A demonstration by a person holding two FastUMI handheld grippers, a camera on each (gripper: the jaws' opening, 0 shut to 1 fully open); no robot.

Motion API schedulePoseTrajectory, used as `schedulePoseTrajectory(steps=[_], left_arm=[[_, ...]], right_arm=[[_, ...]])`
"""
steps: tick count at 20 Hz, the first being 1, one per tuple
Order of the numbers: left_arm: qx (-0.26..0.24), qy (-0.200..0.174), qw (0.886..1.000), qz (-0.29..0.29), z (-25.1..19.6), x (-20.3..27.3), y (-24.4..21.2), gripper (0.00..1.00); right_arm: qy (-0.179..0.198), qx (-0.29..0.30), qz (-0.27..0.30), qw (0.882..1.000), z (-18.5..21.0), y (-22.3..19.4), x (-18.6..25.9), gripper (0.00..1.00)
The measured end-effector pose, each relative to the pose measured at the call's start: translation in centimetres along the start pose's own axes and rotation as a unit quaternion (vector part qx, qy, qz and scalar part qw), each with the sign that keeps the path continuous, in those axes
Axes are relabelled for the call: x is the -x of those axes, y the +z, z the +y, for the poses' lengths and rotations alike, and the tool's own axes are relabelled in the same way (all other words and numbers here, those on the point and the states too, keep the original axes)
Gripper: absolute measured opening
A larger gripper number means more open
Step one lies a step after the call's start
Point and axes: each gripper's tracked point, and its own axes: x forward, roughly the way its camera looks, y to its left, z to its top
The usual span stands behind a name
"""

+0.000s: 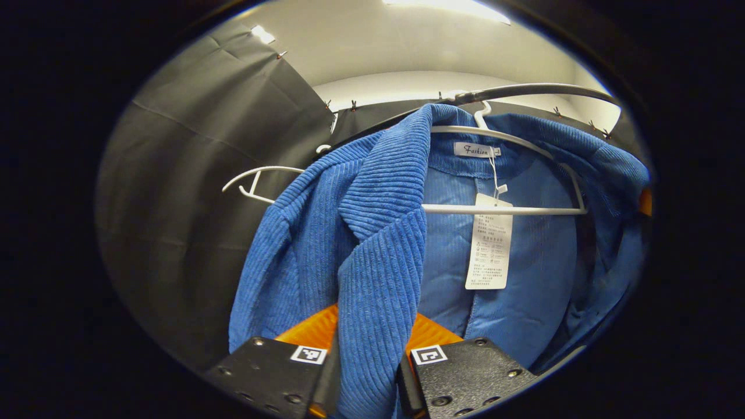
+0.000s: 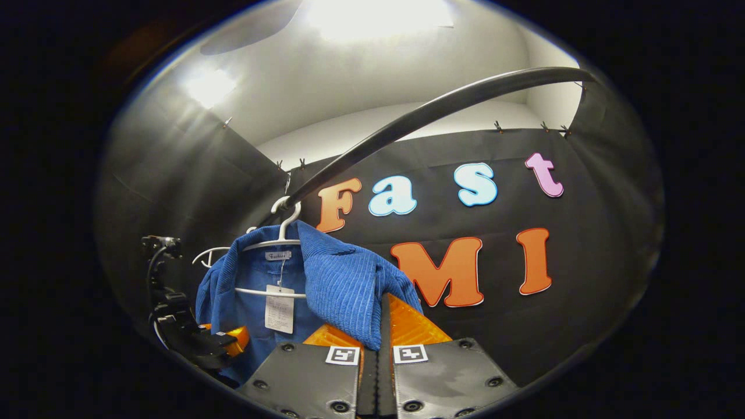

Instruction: Grasp the clothes on the hanger with both hands and then place them into the laundry hamper below.

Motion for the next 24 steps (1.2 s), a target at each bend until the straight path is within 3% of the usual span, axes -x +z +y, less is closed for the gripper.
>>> schedulePoseTrajectory(steps=[2,5,7,13,14,16,17,19,24], left_arm=[[-0.019,-0.021,1.000,0.005,-0.1,0.6,0.1,0.11],[-0.044,-0.020,0.999,0.002,0.9,1.7,1.0,0.03],[-0.067,-0.010,0.998,0.003,1.7,2.7,1.9,0.06],[-0.093,-0.082,0.992,0.023,1.0,5.5,5.2,0.05],[-0.092,-0.087,0.992,0.026,1.3,5.9,5.6,0.09],[-0.079,-0.104,0.991,0.025,1.4,6.3,6.4,0.09],[-0.069,-0.108,0.991,0.023,1.6,6.5,6.9,0.07],[-0.041,-0.128,0.991,0.021,1.3,7.2,7.8,0.05],[-0.030,-0.112,0.993,-0.017,3.4,7.8,12.1,0.08]], right_arm=[[-0.003,-0.001,0.003,1.000,-0.1,-0.2,-0.2,0.08],[-0.012,0.001,0.005,1.000,-0.7,-0.5,-0.5,0.08],[-0.020,0.003,0.007,1.000,-1.3,-0.9,-0.7,0.08],[-0.033,0.007,0.004,0.999,-2.1,-1.0,-1.1,0.08],[-0.033,0.009,0.003,0.999,-2.0,-1.0,-1.1,0.08],[-0.032,0.010,0.003,0.999,-1.9,-1.1,-1.1,0.03],[-0.031,0.010,0.005,0.999,-1.9,-1.2,-1.2,0.08],[-0.031,0.009,0.007,0.999,-1.9,-1.4,-1.3,0.08],[-0.034,0.007,0.007,0.999,-2.1,-1.7,-1.2,0.08]])
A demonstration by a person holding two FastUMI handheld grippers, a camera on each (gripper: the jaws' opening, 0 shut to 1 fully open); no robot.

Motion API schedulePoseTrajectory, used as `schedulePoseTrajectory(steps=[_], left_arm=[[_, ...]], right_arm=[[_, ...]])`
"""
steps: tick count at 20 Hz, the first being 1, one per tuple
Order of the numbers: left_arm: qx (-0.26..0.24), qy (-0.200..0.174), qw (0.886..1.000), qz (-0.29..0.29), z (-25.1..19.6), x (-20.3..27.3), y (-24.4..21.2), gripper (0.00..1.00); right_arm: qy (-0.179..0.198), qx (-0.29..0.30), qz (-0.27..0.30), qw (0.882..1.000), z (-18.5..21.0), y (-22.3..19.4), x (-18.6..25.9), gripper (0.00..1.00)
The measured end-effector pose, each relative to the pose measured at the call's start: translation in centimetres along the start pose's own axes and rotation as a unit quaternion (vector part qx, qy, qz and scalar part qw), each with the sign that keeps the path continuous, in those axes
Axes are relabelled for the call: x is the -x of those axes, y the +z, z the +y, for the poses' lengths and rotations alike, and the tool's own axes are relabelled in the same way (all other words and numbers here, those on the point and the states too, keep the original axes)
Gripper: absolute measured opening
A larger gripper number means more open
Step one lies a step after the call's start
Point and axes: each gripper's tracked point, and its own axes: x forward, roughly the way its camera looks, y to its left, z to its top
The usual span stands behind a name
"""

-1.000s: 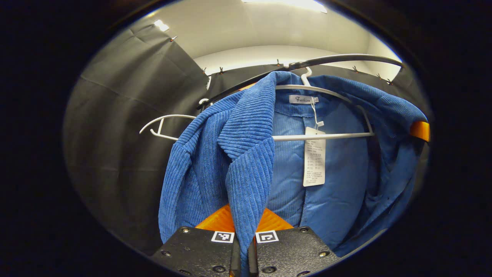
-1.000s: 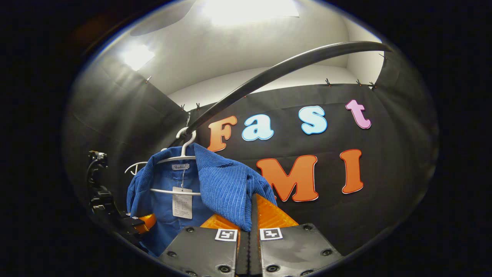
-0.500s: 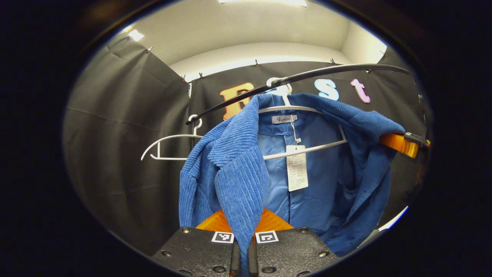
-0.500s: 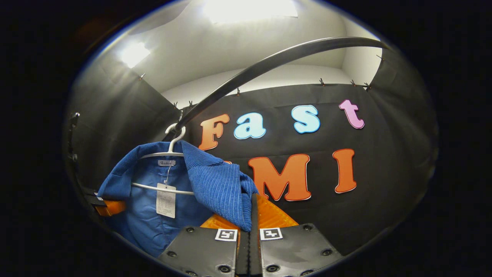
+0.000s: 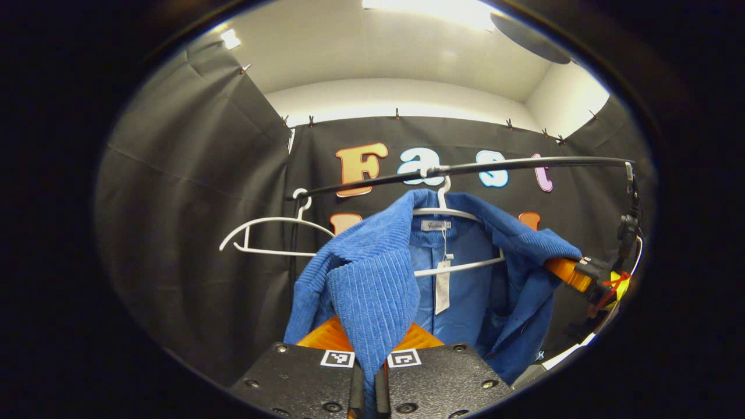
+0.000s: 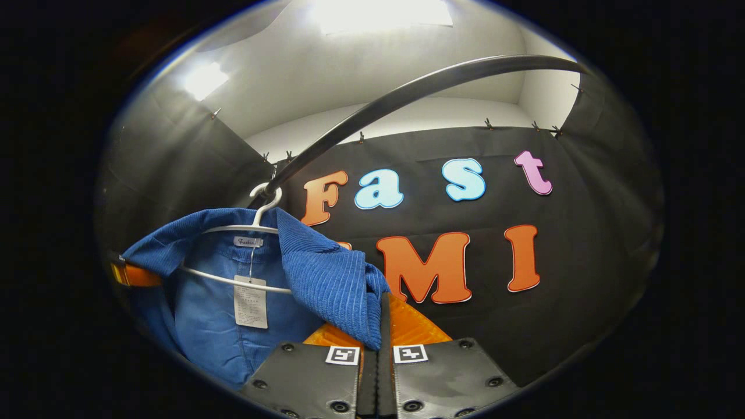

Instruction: Grasp the clothes on the hanger with both hands and then place them into the laundry hamper below.

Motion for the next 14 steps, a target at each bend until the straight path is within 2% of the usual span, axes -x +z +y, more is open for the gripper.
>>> schedulePoseTrajectory(steps=[2,4,6,7,12,14], left_arm=[[-0.029,0.011,0.999,-0.023,0.7,0.2,2.0,0.09],[-0.071,0.037,0.996,-0.042,1.8,0.0,4.0,0.03],[-0.109,0.057,0.990,-0.063,2.8,-0.6,6.3,0.10],[-0.121,0.066,0.988,-0.074,3.3,-0.8,7.6,0.09],[-0.139,0.104,0.977,-0.125,7.4,-3.4,14.1,0.09],[-0.154,0.106,0.972,-0.141,8.6,-4.7,16.3,0.09]], right_arm=[[-0.001,-0.003,0.000,1.000,0.2,-0.1,0.0,0.08],[-0.001,-0.005,0.000,1.000,0.2,-0.1,-0.1,0.08],[-0.003,-0.005,-0.005,1.000,0.3,0.2,-0.3,0.08],[-0.001,-0.006,-0.010,1.000,0.4,0.6,-0.3,0.08],[-0.001,-0.009,-0.039,0.999,0.8,2.1,-0.9,0.08],[-0.002,-0.009,-0.048,0.999,0.7,2.5,-1.0,0.08]])
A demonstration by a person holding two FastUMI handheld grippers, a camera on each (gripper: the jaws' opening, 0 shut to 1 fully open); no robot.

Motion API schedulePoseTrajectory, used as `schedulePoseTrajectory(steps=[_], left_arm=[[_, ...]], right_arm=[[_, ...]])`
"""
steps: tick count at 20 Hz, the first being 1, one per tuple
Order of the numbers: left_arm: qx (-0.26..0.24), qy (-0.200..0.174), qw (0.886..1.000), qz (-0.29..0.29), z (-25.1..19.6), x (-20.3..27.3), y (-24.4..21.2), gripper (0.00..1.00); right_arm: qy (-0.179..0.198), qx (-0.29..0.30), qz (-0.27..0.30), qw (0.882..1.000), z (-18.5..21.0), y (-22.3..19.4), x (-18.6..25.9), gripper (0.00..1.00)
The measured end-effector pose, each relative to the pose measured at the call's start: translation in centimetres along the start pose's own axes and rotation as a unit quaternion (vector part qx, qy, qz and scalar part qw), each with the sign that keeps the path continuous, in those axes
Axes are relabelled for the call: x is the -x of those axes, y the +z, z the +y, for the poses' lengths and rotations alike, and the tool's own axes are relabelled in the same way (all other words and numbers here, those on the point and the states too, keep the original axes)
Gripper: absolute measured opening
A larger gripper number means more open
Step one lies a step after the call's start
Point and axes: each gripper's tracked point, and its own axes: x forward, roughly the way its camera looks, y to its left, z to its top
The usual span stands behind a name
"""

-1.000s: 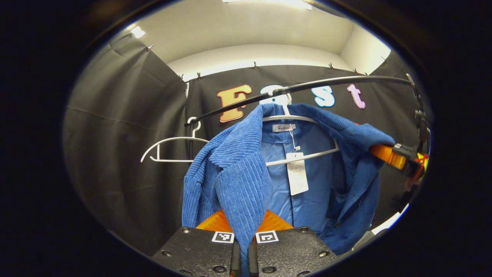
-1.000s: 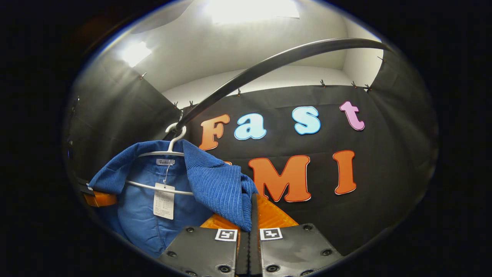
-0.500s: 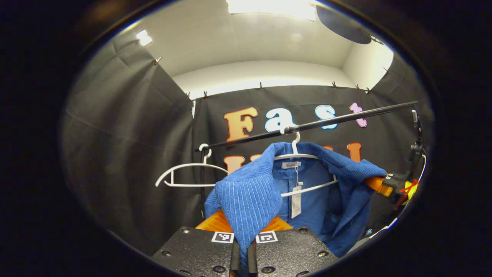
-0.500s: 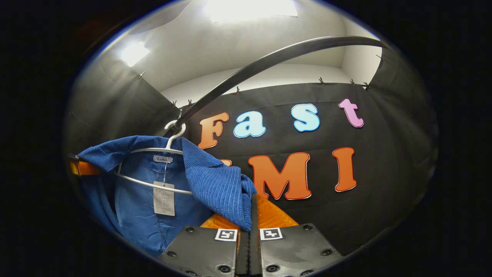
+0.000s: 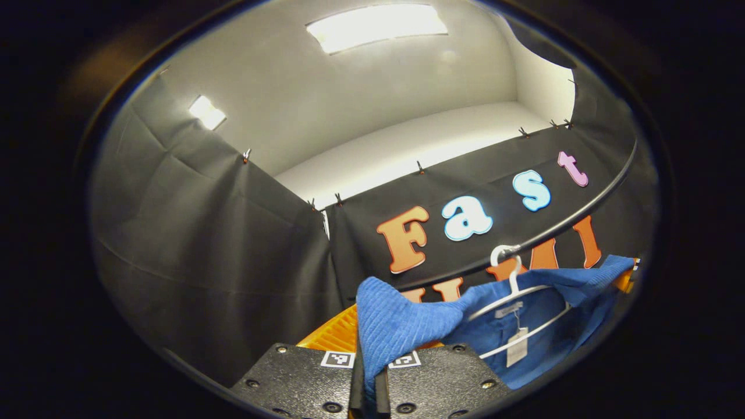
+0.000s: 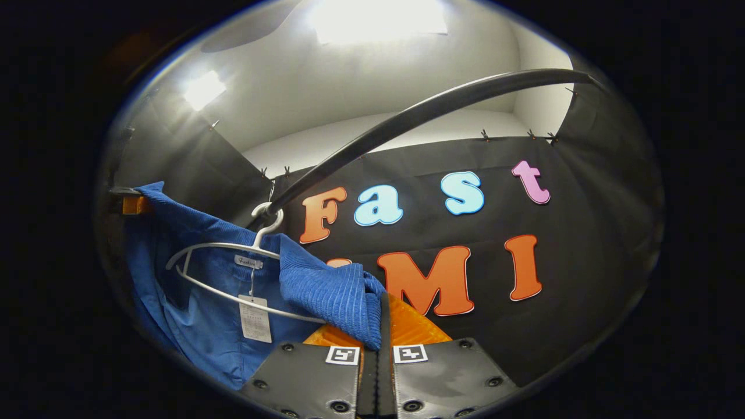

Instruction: Grasp the clothes on the hanger with both hands and then place them into the laundry hamper below.

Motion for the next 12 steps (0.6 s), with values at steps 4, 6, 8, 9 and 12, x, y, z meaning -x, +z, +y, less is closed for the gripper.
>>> schedulePoseTrajectory(steps=[4,6,8,9,12], left_arm=[[0.004,-0.040,0.999,0.012,0.9,-2.8,-1.7,0.08],[0.023,-0.054,0.998,0.030,1.9,-3.7,-4.0,0.08],[0.066,-0.056,0.995,0.052,2.6,-4.2,-7.0,0.08],[0.086,-0.054,0.993,0.059,3.0,-4.2,-8.2,0.08],[0.141,-0.046,0.986,0.076,3.8,-3.9,-11.5,0.08]], right_arm=[[-0.001,-0.003,-0.006,1.000,-0.2,0.4,0.1,0.08],[-0.001,-0.001,-0.007,1.000,-0.1,0.8,0.3,0.08],[-0.002,0.005,-0.007,1.000,-0.3,0.7,0.3,0.08],[-0.002,0.006,-0.007,1.000,-0.4,0.7,0.3,0.08],[0.000,0.014,-0.004,1.000,0.0,0.8,0.3,0.08]])
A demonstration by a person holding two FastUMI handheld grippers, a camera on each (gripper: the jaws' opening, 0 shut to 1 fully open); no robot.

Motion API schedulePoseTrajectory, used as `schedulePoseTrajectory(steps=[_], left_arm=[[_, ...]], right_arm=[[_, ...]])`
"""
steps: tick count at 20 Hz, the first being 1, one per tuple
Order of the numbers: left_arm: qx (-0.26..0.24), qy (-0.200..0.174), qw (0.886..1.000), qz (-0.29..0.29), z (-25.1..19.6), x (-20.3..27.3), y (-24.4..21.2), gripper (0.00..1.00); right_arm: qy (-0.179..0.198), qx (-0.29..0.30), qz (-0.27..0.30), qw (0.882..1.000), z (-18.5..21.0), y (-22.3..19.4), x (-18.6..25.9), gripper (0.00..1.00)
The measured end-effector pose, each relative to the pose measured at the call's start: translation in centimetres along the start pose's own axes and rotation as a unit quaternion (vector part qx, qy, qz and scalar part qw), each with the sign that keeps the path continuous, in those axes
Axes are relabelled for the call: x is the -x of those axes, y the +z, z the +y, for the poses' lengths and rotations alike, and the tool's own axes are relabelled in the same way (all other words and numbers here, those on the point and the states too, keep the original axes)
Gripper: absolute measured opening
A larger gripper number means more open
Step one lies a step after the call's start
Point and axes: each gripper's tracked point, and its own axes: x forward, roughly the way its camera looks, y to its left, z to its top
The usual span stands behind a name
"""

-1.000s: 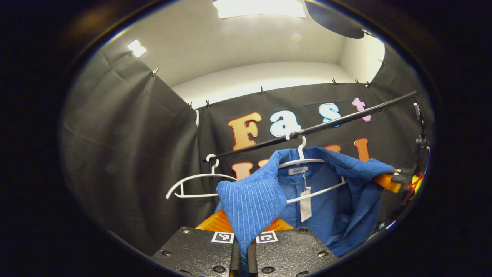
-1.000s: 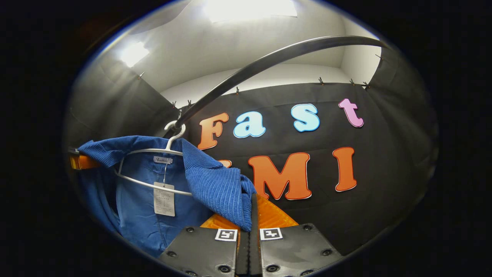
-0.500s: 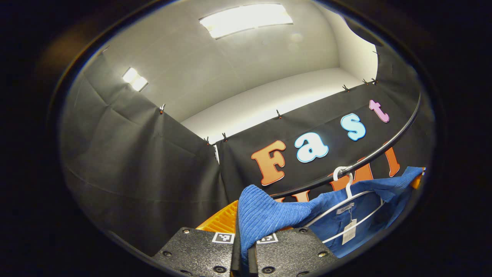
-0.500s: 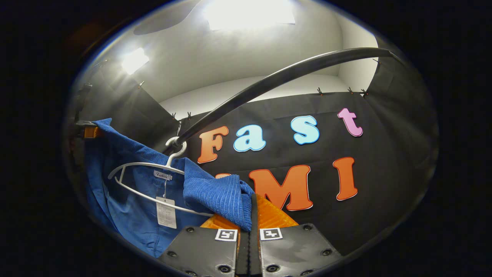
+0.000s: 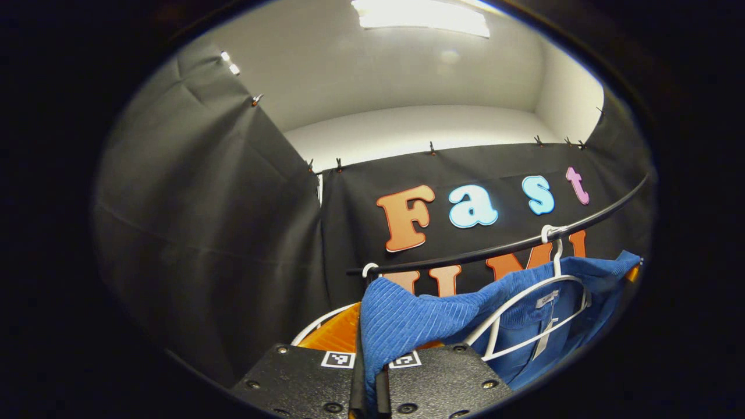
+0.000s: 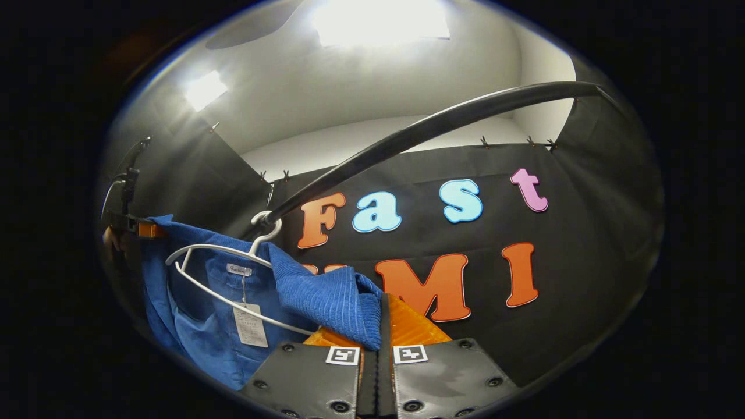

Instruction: Grasp the clothes on the hanger with both hands and then place them into the laundry hamper below.

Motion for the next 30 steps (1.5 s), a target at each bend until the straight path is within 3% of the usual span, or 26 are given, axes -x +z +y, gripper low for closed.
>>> schedulePoseTrajectory(steps=[8,14,23,30], left_arm=[[0.031,-0.009,0.999,0.029,1.0,-0.9,-6.5,0.09],[0.016,-0.008,0.997,0.068,-0.1,0.7,-12.4,0.09],[-0.003,-0.005,0.997,0.078,-1.7,2.9,-13.6,0.09],[-0.005,-0.028,0.997,0.068,-5.8,2.5,-13.3,0.09]], right_arm=[[0.015,0.022,0.010,1.000,2.0,0.1,0.5,0.08],[0.015,0.033,0.006,0.999,2.6,0.2,0.2,0.08],[-0.053,0.048,-0.011,0.997,-1.1,1.4,-1.8,0.08],[-0.123,0.032,0.018,0.992,-6.5,-1.1,-3.0,0.08]])
